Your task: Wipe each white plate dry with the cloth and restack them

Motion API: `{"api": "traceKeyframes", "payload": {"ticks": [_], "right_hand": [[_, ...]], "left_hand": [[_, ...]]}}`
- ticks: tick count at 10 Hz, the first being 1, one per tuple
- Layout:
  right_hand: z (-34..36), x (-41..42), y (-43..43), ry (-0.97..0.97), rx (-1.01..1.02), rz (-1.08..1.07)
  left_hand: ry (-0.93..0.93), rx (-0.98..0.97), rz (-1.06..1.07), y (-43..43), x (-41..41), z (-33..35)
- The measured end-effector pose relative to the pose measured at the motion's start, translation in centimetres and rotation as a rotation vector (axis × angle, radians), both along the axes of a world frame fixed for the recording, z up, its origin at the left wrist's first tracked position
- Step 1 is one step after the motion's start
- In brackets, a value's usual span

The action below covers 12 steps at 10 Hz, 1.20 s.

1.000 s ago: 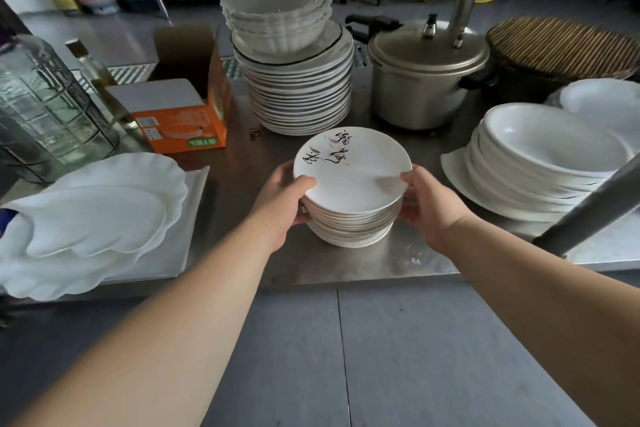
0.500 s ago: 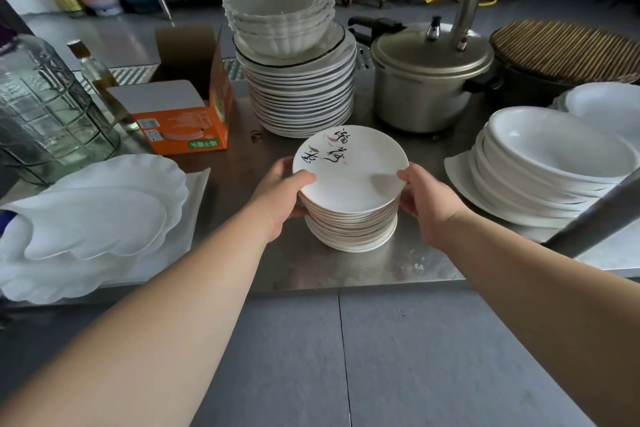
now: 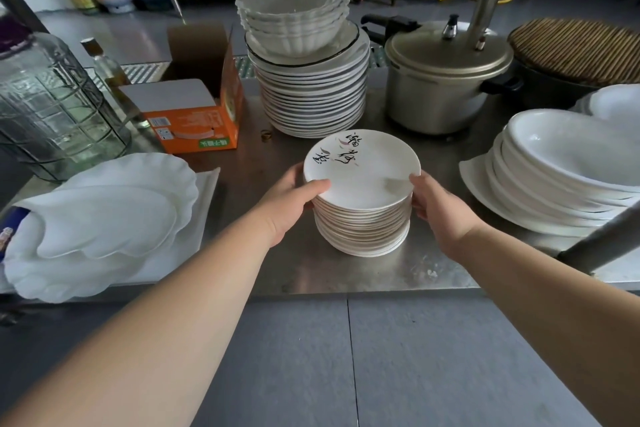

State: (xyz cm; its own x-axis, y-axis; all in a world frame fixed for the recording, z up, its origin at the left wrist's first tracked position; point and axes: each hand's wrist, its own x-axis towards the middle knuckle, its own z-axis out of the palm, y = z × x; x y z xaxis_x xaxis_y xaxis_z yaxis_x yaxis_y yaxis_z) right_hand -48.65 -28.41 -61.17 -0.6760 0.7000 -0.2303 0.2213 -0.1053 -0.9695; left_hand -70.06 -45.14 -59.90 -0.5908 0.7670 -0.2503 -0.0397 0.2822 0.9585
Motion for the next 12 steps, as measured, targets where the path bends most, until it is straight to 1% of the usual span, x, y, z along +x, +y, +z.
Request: {"api": "traceKeyframes", "payload": {"ticks": [1,2,3,4,5,6,8,9,11,12], "right_hand": [[-0.9,1.5,-0.8,0.012,0.108,0.156],[-1.9,2.9,-1.2,0.002,0.180,0.243],[-2.2,3.3,-1.3,-0.111,0.330,0.277],[-2.0,2.9,-1.9,-0.230,0.506,0.235],[-2.4,2.3,-2.7,-0.262,0.612,0.195],[-2.8,2.0,-2.6,-0.284,0.648,0.162],[-3.3,2.2,-2.2,-0.277,0.634,0.088],[-3.2,2.2,-2.3,-0.278,0.631,0.099],[-3.0,2.4,-2.8,-0.269,0.672,0.093],[-2.8,3.2,-3.3,-0.448,0.647,0.135]], "left_hand": [[0.007,-0.002,-0.091,-1.0,0.4,-0.8],[0.079,-0.016,-0.200,-1.9,0.7,-2.7],[0.213,-0.045,-0.243,-2.1,1.3,-4.5],[0.314,-0.101,-0.178,-2.1,2.3,-5.1],[0.418,-0.108,-0.101,-1.9,3.2,-5.4],[0.448,-0.105,-0.052,-1.4,3.6,-5.5],[0.461,-0.109,-0.022,-1.1,3.8,-5.8],[0.472,-0.117,-0.038,-1.3,3.6,-5.7],[0.575,-0.171,-0.081,-2.7,3.2,-4.9],[0.602,-0.398,-0.126,-4.0,3.3,-5.0]]}}
